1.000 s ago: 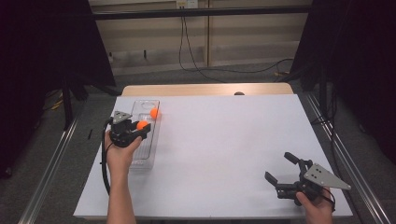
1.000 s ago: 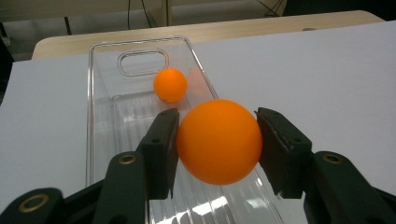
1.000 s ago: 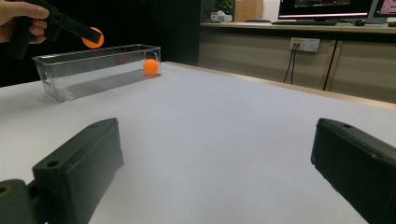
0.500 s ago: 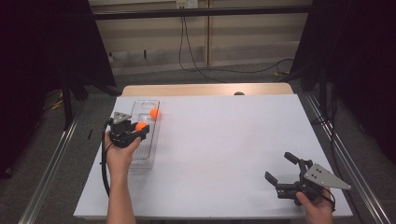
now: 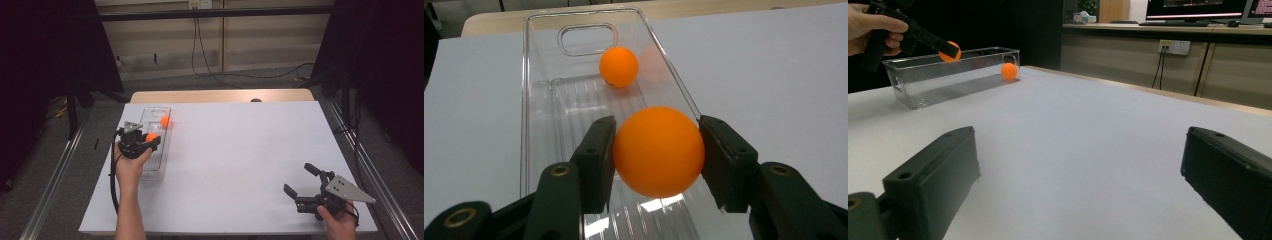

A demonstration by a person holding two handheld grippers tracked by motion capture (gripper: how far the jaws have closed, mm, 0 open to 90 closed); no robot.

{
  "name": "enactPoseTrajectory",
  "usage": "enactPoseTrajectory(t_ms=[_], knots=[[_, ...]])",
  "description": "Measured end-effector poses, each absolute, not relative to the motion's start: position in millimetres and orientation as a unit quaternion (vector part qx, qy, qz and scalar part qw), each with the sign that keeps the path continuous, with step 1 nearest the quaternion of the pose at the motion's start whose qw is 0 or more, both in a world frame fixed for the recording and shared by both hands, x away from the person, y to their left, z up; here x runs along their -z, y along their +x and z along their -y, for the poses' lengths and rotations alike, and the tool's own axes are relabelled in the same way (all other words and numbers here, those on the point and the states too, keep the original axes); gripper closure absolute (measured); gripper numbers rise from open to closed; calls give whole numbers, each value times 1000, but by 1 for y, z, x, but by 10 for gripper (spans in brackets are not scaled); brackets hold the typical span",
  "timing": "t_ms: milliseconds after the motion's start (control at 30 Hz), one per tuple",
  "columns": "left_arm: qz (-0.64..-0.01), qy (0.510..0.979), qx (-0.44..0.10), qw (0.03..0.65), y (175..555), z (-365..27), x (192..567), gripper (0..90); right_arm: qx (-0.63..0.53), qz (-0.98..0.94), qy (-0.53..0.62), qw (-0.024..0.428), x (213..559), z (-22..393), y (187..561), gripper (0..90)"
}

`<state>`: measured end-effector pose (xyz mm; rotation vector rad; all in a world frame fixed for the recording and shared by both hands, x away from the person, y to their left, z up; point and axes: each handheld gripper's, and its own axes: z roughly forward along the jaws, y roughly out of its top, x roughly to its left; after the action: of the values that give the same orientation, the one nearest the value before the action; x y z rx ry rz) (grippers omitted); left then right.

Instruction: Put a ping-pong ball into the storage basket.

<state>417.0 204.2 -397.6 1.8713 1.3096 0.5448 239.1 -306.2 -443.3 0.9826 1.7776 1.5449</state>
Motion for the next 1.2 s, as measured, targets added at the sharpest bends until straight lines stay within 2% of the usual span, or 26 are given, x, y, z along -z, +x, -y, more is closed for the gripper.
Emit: enactPoseTrajectory(t_ms=[867,1000,1200], knots=[[-523,736,-229,364,420,-208,404,496,-580,-665,368,293,442,307,237,18],[-526,736,-230,360,421,-207,405,437,-580,-664,369,294,442,308,237,18],[-524,732,-234,368,419,-207,402,396,-580,-665,369,294,442,308,238,18]])
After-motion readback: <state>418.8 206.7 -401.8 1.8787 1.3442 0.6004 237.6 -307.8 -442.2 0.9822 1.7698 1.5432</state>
